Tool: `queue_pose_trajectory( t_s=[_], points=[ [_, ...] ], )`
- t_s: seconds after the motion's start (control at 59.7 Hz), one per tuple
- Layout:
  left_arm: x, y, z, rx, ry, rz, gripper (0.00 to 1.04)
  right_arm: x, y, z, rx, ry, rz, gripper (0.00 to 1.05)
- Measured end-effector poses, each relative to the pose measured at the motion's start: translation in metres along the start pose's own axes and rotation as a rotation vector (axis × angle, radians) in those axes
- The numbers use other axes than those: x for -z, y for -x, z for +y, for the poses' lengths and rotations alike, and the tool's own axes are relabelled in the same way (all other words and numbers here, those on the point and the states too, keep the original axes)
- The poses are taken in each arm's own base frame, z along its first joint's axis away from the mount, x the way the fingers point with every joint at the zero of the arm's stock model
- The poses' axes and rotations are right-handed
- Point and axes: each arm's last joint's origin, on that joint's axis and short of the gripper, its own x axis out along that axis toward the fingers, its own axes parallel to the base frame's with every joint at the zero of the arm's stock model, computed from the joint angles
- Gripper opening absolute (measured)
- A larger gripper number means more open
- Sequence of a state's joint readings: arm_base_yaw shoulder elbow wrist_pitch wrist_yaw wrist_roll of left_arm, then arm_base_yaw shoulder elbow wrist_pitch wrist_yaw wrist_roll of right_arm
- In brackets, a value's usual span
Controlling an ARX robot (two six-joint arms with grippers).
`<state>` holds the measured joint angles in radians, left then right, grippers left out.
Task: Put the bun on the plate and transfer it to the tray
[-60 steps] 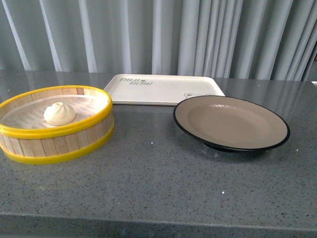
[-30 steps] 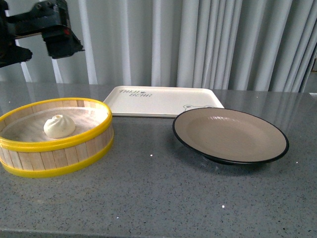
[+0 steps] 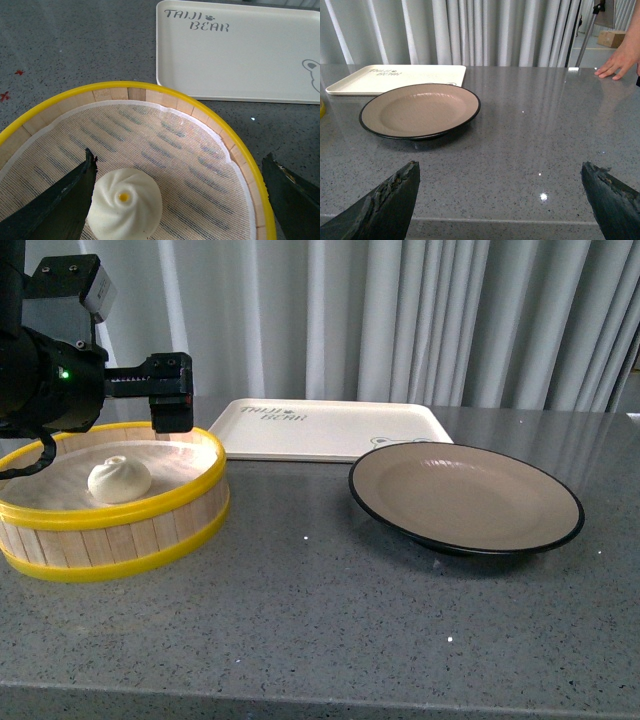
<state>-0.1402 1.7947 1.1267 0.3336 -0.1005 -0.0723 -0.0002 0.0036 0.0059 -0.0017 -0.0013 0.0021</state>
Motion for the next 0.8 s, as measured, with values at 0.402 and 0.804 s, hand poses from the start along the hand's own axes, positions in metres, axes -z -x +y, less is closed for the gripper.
queue_pose_trajectory(
  t_s=[0.402, 0.804],
  points=[
    [0.005, -0.019, 0.016, -0.113, -0.041, 0.017, 0.98, 0.0, 0.0, 0.0, 0.0, 0.0, 0.0, 0.96],
    [0.006, -0.009, 0.026, -0.049, -0.049, 0.129, 0.98, 0.0, 0.0, 0.0, 0.0, 0.0, 0.0, 0.96]
  ],
)
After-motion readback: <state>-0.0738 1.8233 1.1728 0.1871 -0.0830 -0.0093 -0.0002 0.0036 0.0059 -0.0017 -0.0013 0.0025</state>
